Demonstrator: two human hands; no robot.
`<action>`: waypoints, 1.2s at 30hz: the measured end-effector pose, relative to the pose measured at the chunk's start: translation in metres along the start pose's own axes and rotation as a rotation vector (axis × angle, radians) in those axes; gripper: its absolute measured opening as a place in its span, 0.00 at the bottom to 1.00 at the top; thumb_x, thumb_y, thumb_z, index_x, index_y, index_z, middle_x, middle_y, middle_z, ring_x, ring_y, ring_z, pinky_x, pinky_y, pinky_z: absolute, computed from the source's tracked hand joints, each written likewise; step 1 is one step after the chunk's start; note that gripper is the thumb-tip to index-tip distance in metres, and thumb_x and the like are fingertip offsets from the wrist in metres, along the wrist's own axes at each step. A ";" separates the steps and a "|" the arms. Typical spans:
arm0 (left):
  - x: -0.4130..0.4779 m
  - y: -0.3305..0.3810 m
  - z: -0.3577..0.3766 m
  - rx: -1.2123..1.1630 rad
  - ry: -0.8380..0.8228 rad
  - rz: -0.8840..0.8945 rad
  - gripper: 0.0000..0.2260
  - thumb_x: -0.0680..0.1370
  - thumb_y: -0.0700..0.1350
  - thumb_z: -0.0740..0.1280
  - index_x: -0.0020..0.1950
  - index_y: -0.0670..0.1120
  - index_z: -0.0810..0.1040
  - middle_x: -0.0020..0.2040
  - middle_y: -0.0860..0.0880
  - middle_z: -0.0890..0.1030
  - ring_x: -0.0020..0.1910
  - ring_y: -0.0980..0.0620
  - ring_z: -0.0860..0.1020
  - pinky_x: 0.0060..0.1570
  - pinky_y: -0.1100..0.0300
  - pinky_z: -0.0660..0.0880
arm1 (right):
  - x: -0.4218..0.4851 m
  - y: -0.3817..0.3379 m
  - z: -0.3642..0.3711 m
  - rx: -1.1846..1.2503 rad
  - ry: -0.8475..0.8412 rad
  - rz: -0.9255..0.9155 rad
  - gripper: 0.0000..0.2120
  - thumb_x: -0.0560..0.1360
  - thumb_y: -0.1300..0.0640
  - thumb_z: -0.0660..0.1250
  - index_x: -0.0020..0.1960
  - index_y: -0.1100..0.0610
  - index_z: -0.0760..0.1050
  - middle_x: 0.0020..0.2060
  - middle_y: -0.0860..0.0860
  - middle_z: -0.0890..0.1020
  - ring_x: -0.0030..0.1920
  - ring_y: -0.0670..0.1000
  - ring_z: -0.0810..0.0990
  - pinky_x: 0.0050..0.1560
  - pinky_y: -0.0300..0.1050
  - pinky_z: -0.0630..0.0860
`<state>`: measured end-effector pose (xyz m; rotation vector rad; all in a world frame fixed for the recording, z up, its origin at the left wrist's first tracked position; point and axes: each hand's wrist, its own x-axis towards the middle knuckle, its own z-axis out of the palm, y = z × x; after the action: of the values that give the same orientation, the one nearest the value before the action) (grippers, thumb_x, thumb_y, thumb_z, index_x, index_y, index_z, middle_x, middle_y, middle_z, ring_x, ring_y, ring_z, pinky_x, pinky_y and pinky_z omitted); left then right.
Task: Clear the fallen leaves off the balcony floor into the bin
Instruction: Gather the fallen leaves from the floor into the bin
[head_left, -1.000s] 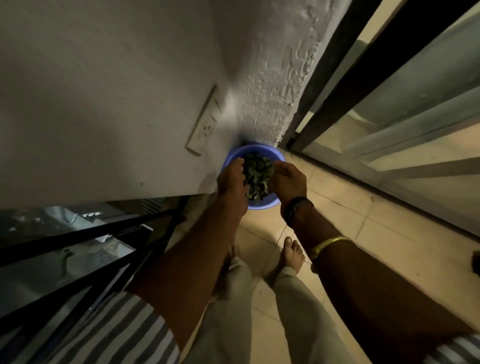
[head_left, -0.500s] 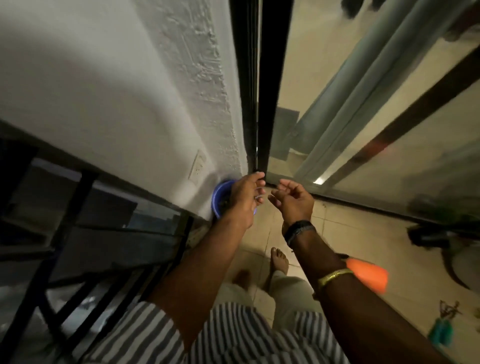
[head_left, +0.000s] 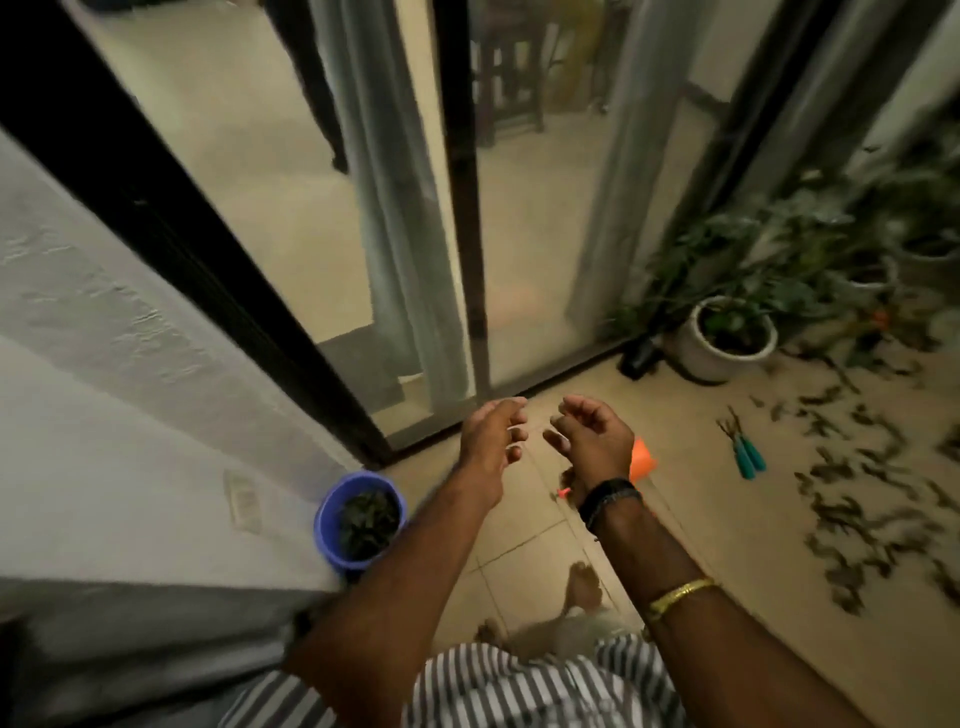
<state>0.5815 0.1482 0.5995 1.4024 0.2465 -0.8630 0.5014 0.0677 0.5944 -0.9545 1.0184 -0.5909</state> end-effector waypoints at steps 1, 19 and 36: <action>-0.002 -0.004 0.016 0.032 -0.042 -0.003 0.07 0.77 0.45 0.69 0.54 0.45 0.80 0.39 0.50 0.78 0.31 0.56 0.73 0.28 0.64 0.65 | 0.001 -0.007 -0.017 0.024 0.046 -0.012 0.11 0.74 0.74 0.67 0.51 0.62 0.80 0.45 0.57 0.82 0.45 0.54 0.81 0.46 0.49 0.83; -0.103 -0.196 0.419 0.451 -0.600 -0.178 0.07 0.77 0.44 0.67 0.53 0.44 0.81 0.38 0.51 0.80 0.31 0.56 0.76 0.29 0.63 0.69 | 0.037 -0.115 -0.430 0.301 0.638 -0.116 0.11 0.74 0.72 0.69 0.49 0.59 0.80 0.43 0.55 0.82 0.42 0.52 0.81 0.47 0.51 0.83; -0.112 -0.341 0.692 0.690 -0.734 -0.407 0.04 0.79 0.43 0.65 0.49 0.45 0.80 0.36 0.51 0.79 0.30 0.57 0.75 0.27 0.65 0.69 | 0.145 -0.164 -0.691 0.458 1.019 -0.019 0.11 0.73 0.72 0.69 0.51 0.59 0.80 0.46 0.56 0.84 0.44 0.52 0.84 0.47 0.48 0.83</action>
<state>0.0537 -0.4233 0.5503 1.5631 -0.3816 -1.8570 -0.0584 -0.3890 0.5371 -0.2041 1.6572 -1.3227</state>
